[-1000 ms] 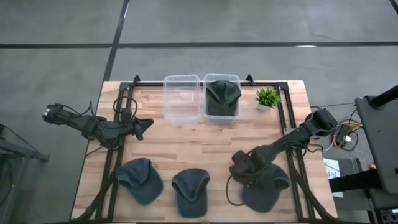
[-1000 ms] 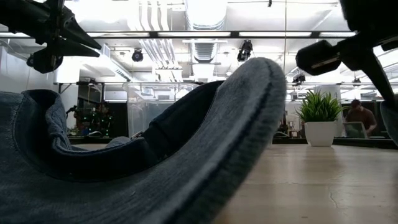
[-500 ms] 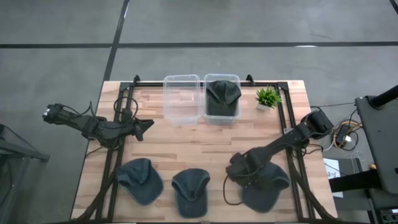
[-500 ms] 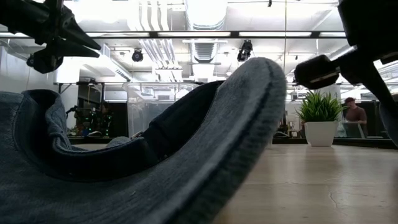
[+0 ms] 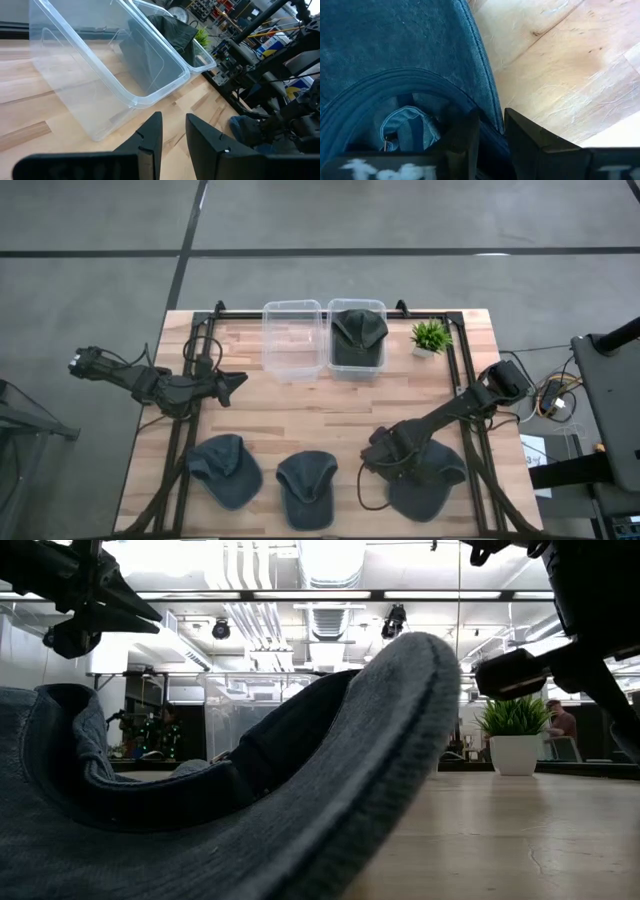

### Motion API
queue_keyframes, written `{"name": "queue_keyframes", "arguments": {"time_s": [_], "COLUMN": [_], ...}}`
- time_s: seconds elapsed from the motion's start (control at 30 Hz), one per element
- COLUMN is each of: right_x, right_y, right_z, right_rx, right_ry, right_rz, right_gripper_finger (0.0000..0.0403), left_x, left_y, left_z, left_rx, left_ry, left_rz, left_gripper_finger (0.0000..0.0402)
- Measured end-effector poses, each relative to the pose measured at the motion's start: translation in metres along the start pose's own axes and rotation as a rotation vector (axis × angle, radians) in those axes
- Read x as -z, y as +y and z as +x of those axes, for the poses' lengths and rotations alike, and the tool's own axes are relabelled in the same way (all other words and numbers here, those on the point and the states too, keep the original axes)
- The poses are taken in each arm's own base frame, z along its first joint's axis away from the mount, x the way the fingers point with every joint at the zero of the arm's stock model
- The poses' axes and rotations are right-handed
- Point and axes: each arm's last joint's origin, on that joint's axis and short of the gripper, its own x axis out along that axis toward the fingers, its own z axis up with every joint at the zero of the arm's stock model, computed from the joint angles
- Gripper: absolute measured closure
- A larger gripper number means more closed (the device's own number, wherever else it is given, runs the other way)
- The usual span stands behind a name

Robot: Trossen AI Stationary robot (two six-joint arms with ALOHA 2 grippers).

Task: Pick & Place hat
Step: Put the right blue cap into the left transparent bin

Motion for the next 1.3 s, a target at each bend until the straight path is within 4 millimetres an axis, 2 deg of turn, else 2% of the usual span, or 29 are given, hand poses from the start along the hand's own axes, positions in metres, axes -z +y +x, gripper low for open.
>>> {"name": "queue_keyframes", "arguments": {"time_s": [0.47,0.63,0.83,1.07,1.3], "right_x": [0.000,-0.001,0.002,0.003,-0.003], "right_y": [0.001,-0.002,-0.005,-0.012,-0.025], "right_z": [0.000,0.007,0.012,0.001,-0.018], "right_rx": [-0.029,-0.039,-0.015,0.063,0.238], "right_ry": [0.000,0.025,0.075,0.128,0.176], "right_rz": [-0.003,0.010,0.027,0.016,-0.143], "right_gripper_finger": [0.0354,0.0375,0.0381,0.0382,0.0383], "left_x": [0.000,0.000,0.000,0.000,-0.001], "left_y": [0.000,0.001,0.001,0.000,-0.001], "left_z": [0.000,0.000,0.000,0.000,0.000], "left_rx": [-0.003,-0.005,-0.005,-0.002,0.006], "left_ry": [0.002,0.003,0.003,0.001,-0.004], "left_rz": [0.004,0.005,0.005,0.002,-0.007], "left_gripper_finger": [0.0323,0.0323,0.0323,0.0323,0.0323]}}
